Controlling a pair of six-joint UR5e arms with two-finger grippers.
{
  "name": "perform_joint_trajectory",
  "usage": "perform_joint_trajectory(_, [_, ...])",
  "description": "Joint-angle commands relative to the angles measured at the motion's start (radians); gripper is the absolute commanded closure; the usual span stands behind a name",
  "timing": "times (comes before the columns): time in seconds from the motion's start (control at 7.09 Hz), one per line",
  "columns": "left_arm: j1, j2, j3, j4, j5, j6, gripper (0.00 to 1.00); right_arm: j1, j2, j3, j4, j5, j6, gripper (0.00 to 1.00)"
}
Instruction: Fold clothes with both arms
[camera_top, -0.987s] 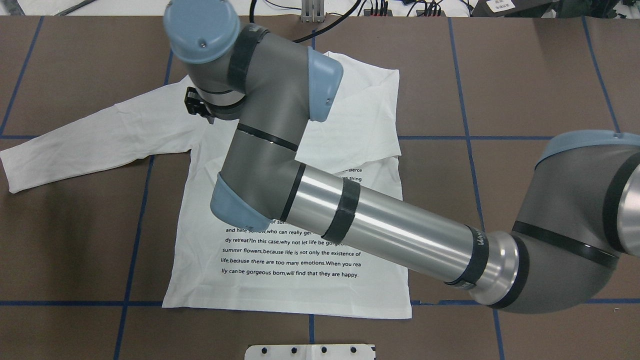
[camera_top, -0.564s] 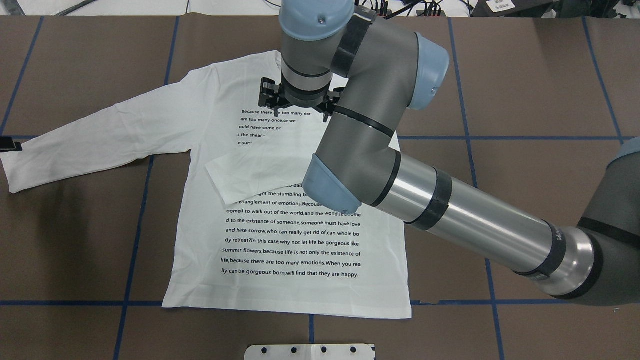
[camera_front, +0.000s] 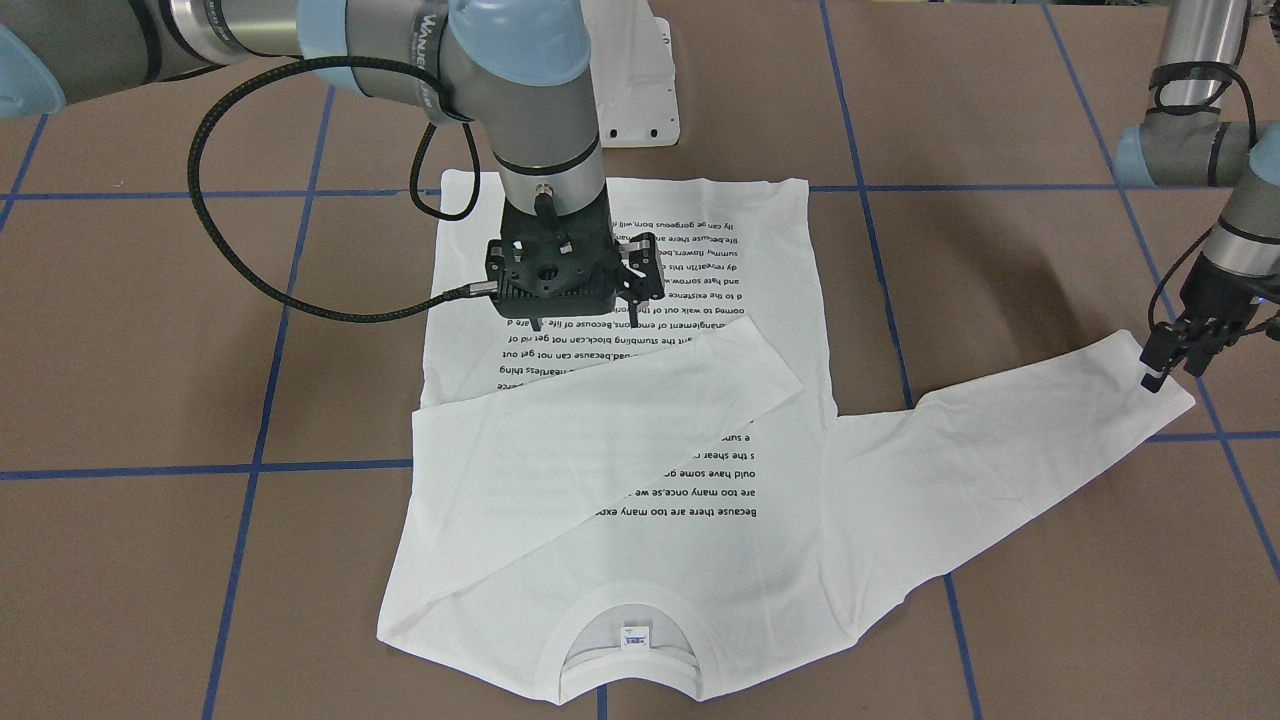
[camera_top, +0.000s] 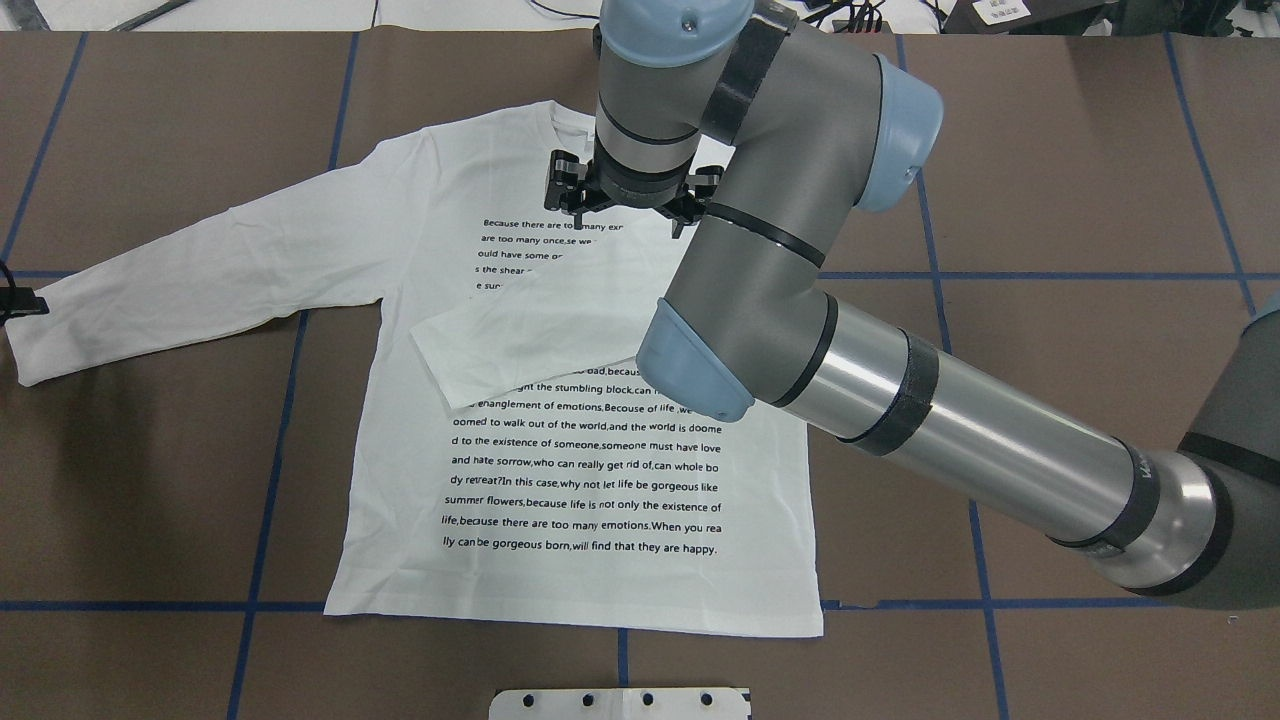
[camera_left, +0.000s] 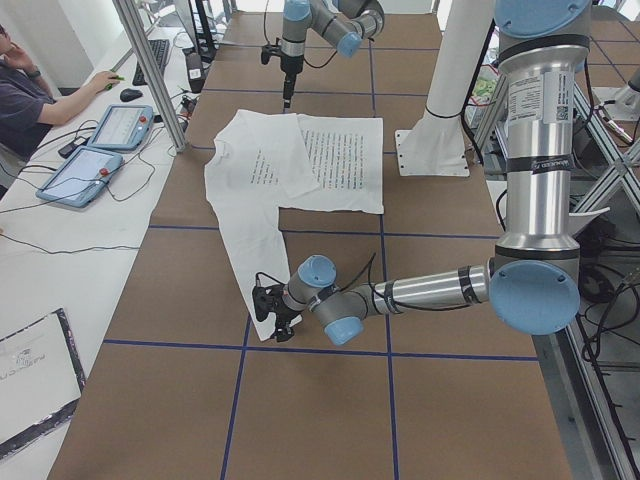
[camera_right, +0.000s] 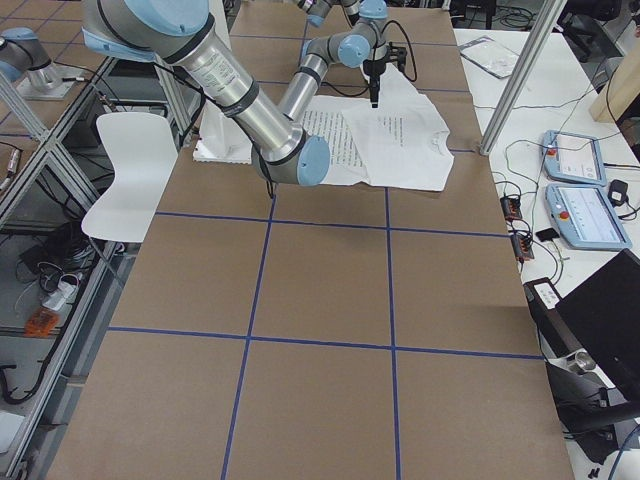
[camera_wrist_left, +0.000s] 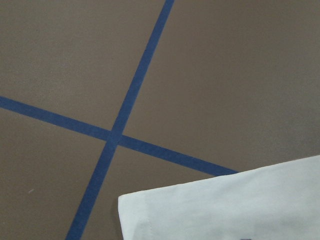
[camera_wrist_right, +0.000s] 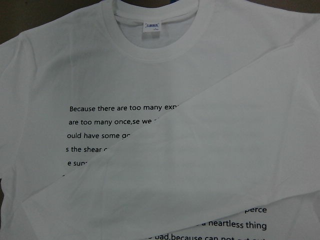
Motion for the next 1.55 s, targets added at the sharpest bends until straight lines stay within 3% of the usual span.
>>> perform_joint_trajectory(0.0, [0.001,0.0,0.008,0.001,0.009,0.003,0.3,0.0,0.0,0.001,0.001,-0.002,0.001,0.0])
perform_joint_trajectory(1.41, [0.004,0.0,0.016,0.006,0.021,0.004,0.37,-0.012,-0.01,-0.001,0.006,-0.012,0.001,0.0])
